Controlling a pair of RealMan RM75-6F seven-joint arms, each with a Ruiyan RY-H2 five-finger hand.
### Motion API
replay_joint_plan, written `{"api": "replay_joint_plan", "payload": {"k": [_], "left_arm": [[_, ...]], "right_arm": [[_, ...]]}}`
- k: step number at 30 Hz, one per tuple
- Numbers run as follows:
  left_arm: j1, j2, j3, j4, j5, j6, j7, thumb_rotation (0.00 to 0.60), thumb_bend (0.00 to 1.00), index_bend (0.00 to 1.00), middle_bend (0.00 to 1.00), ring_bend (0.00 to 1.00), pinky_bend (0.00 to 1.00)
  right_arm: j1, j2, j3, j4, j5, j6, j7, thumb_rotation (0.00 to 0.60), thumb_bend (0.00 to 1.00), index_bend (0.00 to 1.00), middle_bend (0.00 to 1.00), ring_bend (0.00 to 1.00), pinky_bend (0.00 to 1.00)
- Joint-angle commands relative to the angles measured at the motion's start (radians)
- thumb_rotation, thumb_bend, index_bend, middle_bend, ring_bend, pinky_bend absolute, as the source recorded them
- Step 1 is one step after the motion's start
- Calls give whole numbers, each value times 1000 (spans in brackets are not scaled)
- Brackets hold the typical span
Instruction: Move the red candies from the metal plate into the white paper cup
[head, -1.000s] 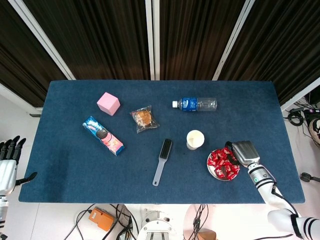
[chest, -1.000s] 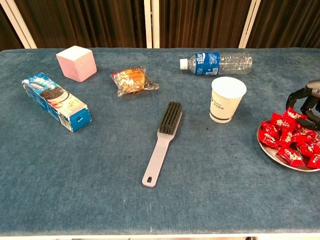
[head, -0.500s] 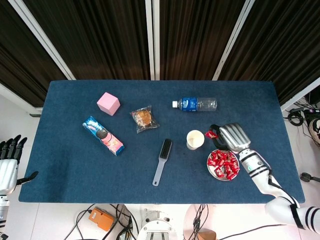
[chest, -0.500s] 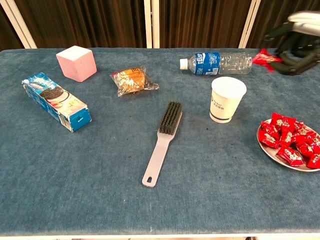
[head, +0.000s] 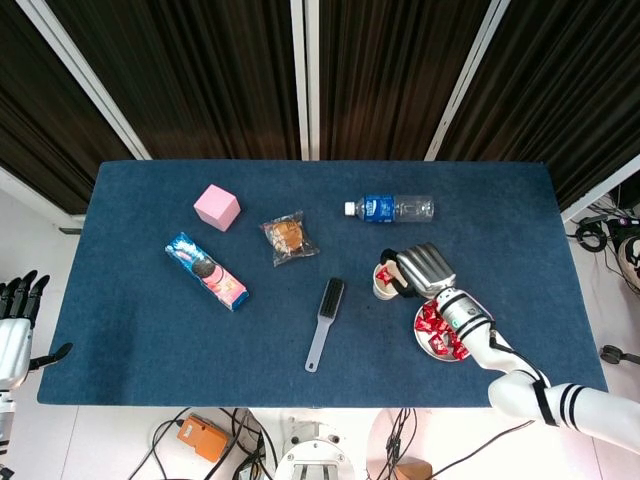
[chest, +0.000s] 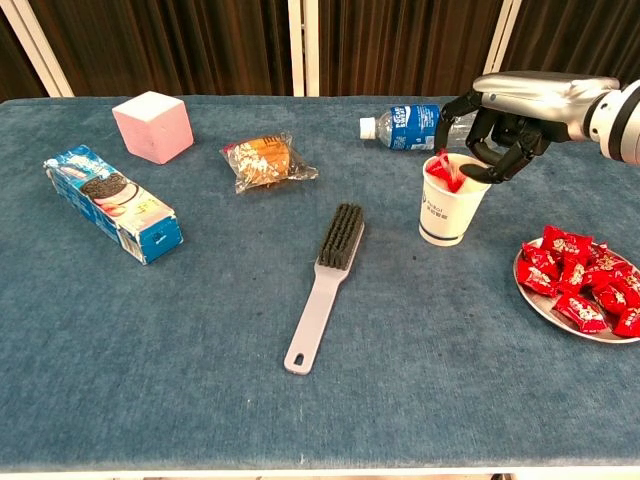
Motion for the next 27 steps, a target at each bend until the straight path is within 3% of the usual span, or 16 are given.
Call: {"api": "replay_joint_plan", "payload": {"k": [1,5,8,14,27], "left_arm": [[0,-2,-1,2,1,1,-2,600,0,32,0,0,0],[0,-5,-1,7,5,4,-4,600,0,32,0,0,0],[-2,-8,-1,10,5,2,-6,600,0,32,0,0,0],[-6,-17,-1,14,12,-1,-5,600,0,32,0,0,0],[1,-21,2,18,16,11,-9,600,0,32,0,0,0]], "right_arm": [[-12,11,-5,-15,-10,31,5,600,331,289,854,1000,1000],[-73,65,-32,-67,-67,134,19,600,330,303,854,1000,1000],[-145,131,-85,-112,-104,204,28,600,329,337,854,1000,1000],[-220,177,-171,-118,-70,201,6,600,329,344,854,1000,1000],[-207,62,-166,30,-14,108,46,600,365,411,854,1000,1000]]}}
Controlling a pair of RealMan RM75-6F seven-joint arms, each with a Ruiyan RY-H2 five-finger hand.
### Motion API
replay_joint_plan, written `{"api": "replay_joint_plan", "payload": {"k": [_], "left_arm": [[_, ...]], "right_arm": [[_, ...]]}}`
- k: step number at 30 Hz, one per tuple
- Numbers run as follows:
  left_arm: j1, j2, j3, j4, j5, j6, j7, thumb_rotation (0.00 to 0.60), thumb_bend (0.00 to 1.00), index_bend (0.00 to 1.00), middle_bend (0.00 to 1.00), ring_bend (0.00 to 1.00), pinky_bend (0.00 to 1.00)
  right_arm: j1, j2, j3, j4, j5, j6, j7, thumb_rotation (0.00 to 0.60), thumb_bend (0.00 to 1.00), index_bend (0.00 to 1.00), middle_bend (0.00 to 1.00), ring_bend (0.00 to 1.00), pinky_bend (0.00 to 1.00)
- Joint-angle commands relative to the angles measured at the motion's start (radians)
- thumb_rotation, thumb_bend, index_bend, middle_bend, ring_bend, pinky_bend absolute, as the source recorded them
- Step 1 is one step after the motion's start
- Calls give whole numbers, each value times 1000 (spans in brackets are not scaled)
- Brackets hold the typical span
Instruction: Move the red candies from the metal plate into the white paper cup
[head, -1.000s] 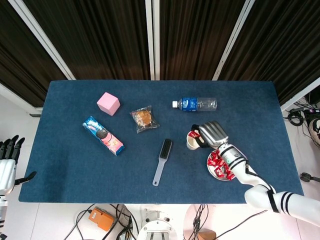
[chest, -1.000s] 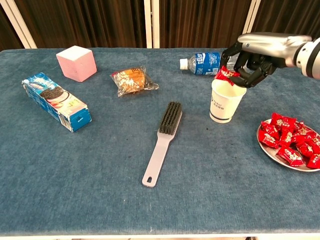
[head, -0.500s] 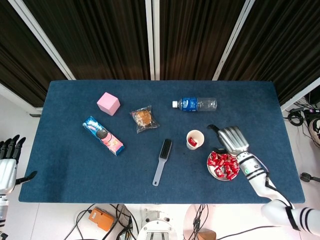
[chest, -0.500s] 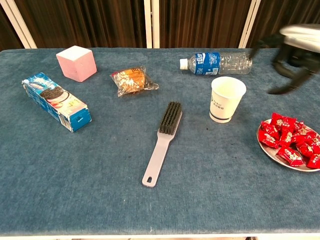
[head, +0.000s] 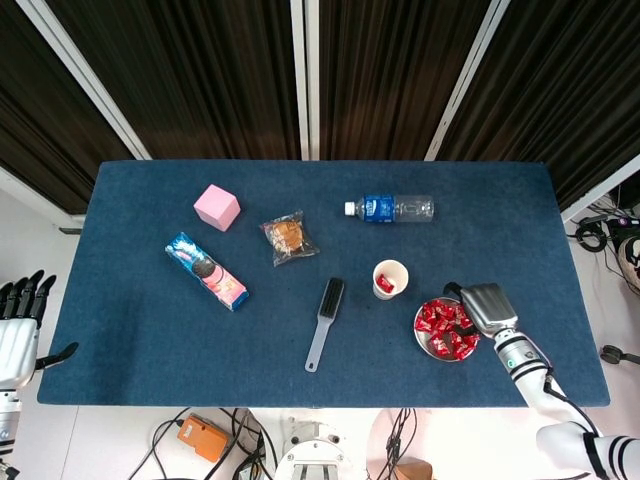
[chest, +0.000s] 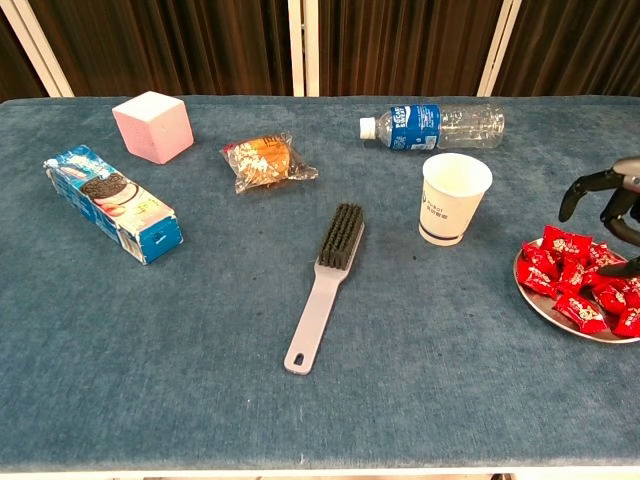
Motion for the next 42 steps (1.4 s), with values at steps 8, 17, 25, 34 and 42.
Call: {"api": "replay_joint_plan", "payload": {"k": [8,17,25,34,42], "left_arm": [[7,1,0,5,-2,7,-5,600,0,33,0,0,0],[5,1,-2,5,-4,3,-3,600,0,33,0,0,0],[5,0,-2,6,-9,-1,-1,600,0,31,0,0,0],[6,7,-5,-1,-10,2,4,600,0,20,0,0,0],[4,13,-6,-14,-11,1,16,600,0,20,0,0,0]], "right_arm": [[5,-18,6,17,-12,-14,21,600,409,420,854,1000,1000],[13,-23,8,24,-19,-34,32,600,495,452,854,1000,1000],[15,-35,11,38,-21,-41,41,600,608,573,854,1000,1000],[15,52,53,-77,-96,43,70,600,626,640,854,1000,1000],[137,57,160,-143,-86,-16,26,600,626,625,854,1000,1000]]}}
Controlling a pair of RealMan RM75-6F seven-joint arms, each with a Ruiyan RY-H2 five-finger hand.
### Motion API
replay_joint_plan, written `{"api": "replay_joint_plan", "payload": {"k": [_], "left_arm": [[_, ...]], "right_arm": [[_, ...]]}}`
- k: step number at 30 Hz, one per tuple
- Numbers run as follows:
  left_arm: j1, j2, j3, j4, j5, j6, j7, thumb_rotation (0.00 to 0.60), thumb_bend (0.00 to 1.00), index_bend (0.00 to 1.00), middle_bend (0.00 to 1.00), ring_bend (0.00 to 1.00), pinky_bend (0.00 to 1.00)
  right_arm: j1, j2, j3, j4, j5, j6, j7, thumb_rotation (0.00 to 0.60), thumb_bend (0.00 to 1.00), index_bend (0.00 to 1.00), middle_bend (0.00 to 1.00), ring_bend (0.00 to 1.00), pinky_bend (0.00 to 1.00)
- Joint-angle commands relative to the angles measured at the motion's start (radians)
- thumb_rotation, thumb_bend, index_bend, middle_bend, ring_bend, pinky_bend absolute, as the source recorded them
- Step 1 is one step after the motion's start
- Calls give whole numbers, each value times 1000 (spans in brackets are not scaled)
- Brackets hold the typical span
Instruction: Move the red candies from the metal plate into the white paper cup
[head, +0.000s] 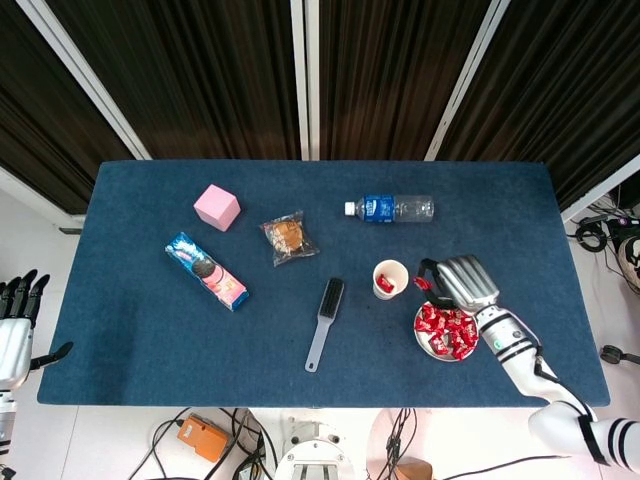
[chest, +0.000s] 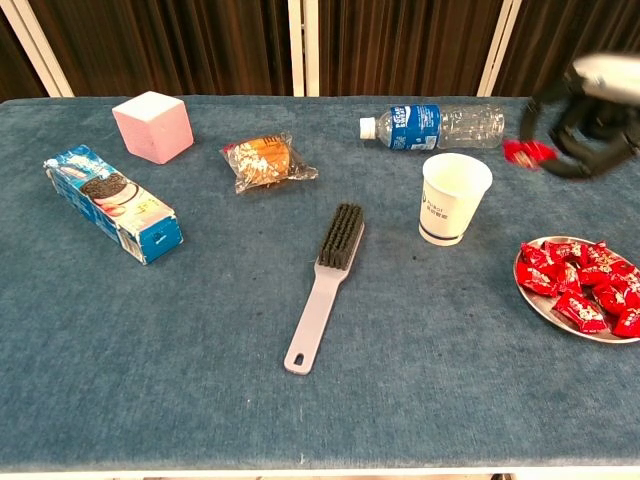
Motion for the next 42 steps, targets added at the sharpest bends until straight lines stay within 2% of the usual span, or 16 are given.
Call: {"api": "replay_joint_plan", "payload": {"k": [1,6,14,22,26,29,35,39,42], "left_arm": [[0,3,0,-4,-2,0,3,600,0,20,0,0,0],[4,6,1,-7,-7,-1,7,600,0,20,0,0,0],[7,3,1,3,-14,-3,0,600,0,20,0,0,0],[3,-2,0,9,-12,-7,-3,600,0,17,0,0,0],[2,-3,-2,9,-10,-6,-2,600,0,14,0,0,0],[2,-3,-1,8,-7,-4,-3,600,0,14,0,0,0],[0,-8,-4,13,-12,-8,-8,600,0,14,0,0,0],[-6,-13,-4,13,-4,-9,-4,600,0,14,0,0,0],[-8,-16,-4,12,-1,-10,-2,600,0,14,0,0,0]], "right_arm": [[70,-24,44,-2,36,-56,-44,600,626,622,854,1000,1000],[135,-77,52,36,125,-138,-110,600,626,596,854,1000,1000],[162,-115,33,63,176,-154,-152,600,618,533,854,1000,1000],[160,-100,18,43,200,-135,-169,600,392,404,854,1000,1000],[137,-72,10,19,176,-92,-159,600,350,370,854,1000,1000],[85,-28,-19,-23,103,-23,-121,600,348,395,854,1000,1000],[-25,68,-128,-68,-4,65,-102,600,347,456,854,1000,1000],[-49,44,-179,-33,-18,44,-144,600,348,459,854,1000,1000],[-44,3,-188,2,3,2,-152,600,348,459,854,1000,1000]]}}
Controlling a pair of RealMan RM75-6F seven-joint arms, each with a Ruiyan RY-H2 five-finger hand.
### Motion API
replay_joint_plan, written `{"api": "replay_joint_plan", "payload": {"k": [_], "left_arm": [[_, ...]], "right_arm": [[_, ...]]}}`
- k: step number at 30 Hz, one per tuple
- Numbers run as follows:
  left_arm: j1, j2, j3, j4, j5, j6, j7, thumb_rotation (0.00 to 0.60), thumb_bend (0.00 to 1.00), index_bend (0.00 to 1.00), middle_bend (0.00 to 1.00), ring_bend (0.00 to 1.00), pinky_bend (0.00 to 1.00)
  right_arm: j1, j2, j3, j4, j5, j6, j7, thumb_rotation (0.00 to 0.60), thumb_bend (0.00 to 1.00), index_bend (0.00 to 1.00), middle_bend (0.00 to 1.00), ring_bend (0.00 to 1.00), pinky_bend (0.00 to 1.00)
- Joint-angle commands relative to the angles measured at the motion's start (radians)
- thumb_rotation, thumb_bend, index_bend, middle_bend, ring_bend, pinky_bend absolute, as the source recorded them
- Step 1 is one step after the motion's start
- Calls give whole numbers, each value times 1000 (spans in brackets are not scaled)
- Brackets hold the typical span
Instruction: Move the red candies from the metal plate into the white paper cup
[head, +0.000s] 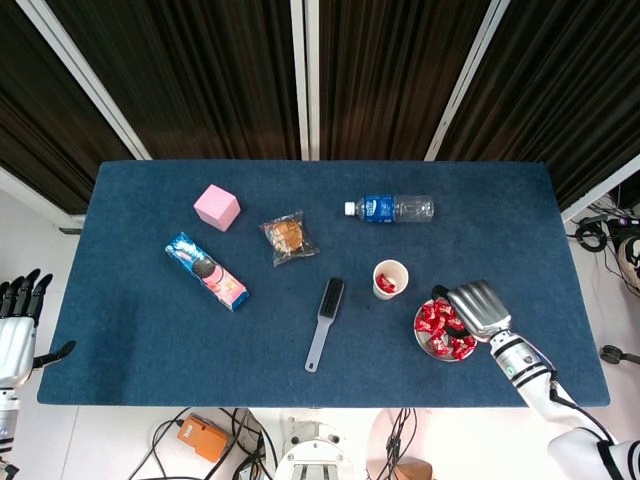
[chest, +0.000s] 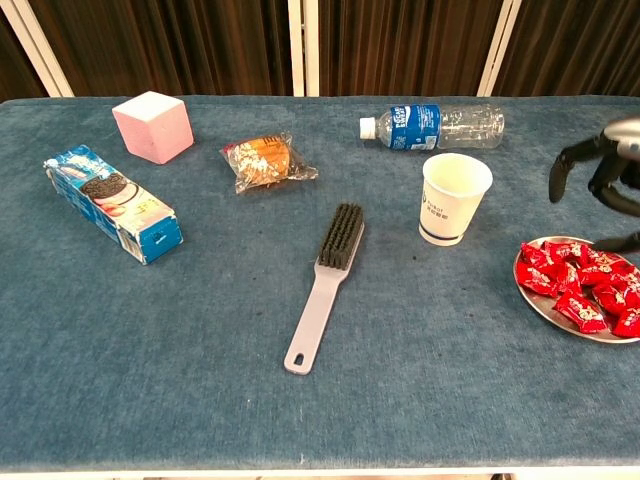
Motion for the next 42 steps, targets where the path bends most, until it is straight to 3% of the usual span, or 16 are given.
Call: {"api": "replay_joint_plan", "payload": {"k": [1,13,25,31,35,42], "left_arm": [[-1,0,0,-1,2,1,2,600,0,14,0,0,0],[13,7,2,4,-6,14,-7,600,0,14,0,0,0],[10,-2,1,21,-3,11,-19,600,0,14,0,0,0],[13,-4,0,27,-5,15,-26,600,0,14,0,0,0],[16,-4,1,28,-4,18,-27,600,0,14,0,0,0],[15,-4,1,27,-3,17,-26,600,0,5,0,0,0]], "right_arm": [[1,-58,-14,53,19,-50,-18,600,348,459,854,1000,1000],[21,-157,10,144,40,-93,-36,600,356,491,855,1000,1000],[15,-174,11,148,61,-105,-44,600,426,519,854,1000,1000],[16,-196,14,171,69,-111,-48,600,511,568,854,1000,1000],[11,-185,25,157,60,-88,-38,600,543,601,855,1000,1000],[5,-86,80,42,9,-11,40,600,544,615,858,1000,1000]]}}
